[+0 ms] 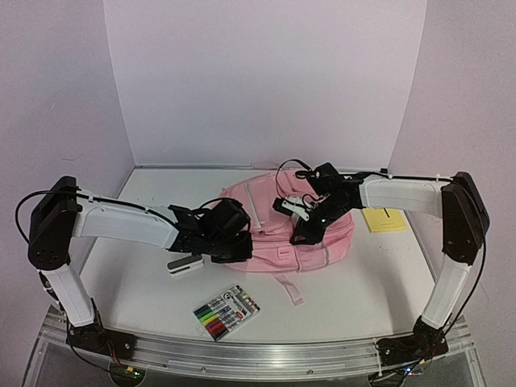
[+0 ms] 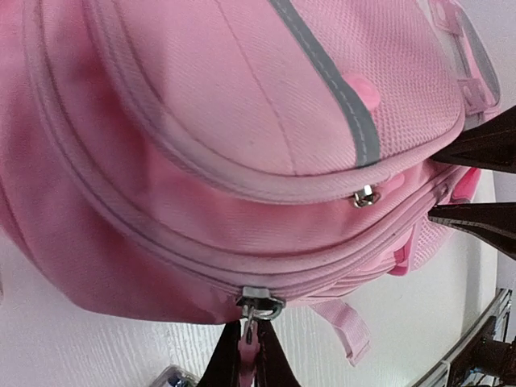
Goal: Pack the student bag
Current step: Unzip the student bag at the center of the board.
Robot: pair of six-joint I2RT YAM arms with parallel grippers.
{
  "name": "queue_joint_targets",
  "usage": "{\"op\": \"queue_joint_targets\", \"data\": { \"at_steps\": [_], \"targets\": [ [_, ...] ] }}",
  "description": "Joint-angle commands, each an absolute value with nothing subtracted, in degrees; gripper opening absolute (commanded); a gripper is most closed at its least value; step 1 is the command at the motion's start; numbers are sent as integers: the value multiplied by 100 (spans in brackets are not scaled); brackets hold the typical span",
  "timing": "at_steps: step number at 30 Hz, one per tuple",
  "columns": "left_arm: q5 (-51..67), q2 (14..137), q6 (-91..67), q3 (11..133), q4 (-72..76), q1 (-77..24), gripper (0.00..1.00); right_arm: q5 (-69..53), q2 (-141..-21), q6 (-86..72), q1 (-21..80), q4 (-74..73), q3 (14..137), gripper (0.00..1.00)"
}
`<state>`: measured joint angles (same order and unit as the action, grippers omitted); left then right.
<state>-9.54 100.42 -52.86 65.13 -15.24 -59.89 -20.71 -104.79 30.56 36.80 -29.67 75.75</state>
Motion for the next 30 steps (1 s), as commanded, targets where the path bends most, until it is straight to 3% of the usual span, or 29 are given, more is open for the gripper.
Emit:
{"op": "queue_joint_targets", "data": {
  "at_steps": [1,7,11,16,23,30],
  "targets": [
    [-1075,9327,-5197,6267,-2198,-5676,0,-1042,-10558,3599,3100,-3044,7260,36],
    [-216,9306,-4284,6444,-2124,-5383,0,-732,-10861,4091,2711,-2728,7446,35],
    [771,9888,-3860,7071,-2001,-5546,0,-572,-11501,4037,2439,-2542,8343,35],
    [1208,10238,-3736,7422,-1789,-5644,0,-869,-11660,3906,2278,-2539,9160,39],
    [1300,10242,-3865,7327,-1346,-5522,0,-3163,-10110,4964,2310,-2444,7830,52],
    [1535,10423,-3974,7363,-1191,-5511,0,-3394,-9879,5066,2691,-1786,7589,52]
  ]
}}
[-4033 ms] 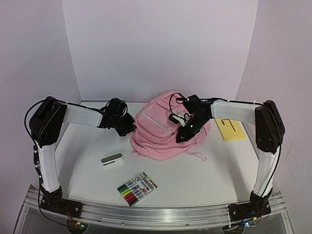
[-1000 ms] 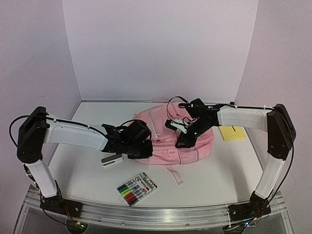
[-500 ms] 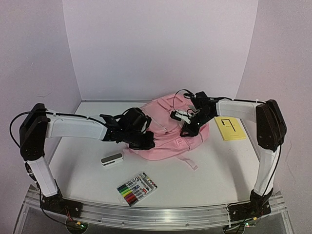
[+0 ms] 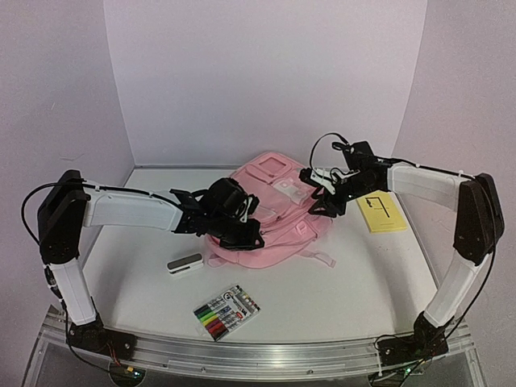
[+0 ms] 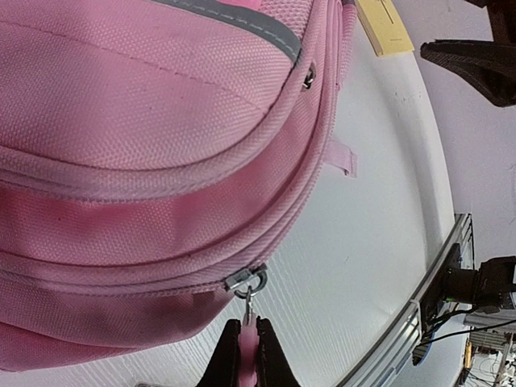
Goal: Pack the student bag
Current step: Unzip the student bag at the center of the board.
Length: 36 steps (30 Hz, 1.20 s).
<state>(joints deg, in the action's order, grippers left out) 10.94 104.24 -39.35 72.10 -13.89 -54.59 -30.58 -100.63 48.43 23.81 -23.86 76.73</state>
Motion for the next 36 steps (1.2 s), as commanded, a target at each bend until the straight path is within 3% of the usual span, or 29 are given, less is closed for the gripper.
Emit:
{"op": "queue_joint_targets", "data": {
  "at_steps": [1,12,22,36],
  "targets": [
    [1535,10427,-3992,7357,-1163,-5511,0,-3368,-9883,5114,2780,-1674,7560,52],
    [1566,10460,-4164,7330,-1021,-5502,0,-2830,-10078,5662,3560,-633,7210,45],
    [1547,10441,-4194,7313,-1009,-5494,0,-2941,-9902,5949,3819,-511,6765,22],
    [1579,10383,-4186,7324,-1016,-5494,0,-2579,-10473,6126,3876,-519,7021,24]
  ]
}}
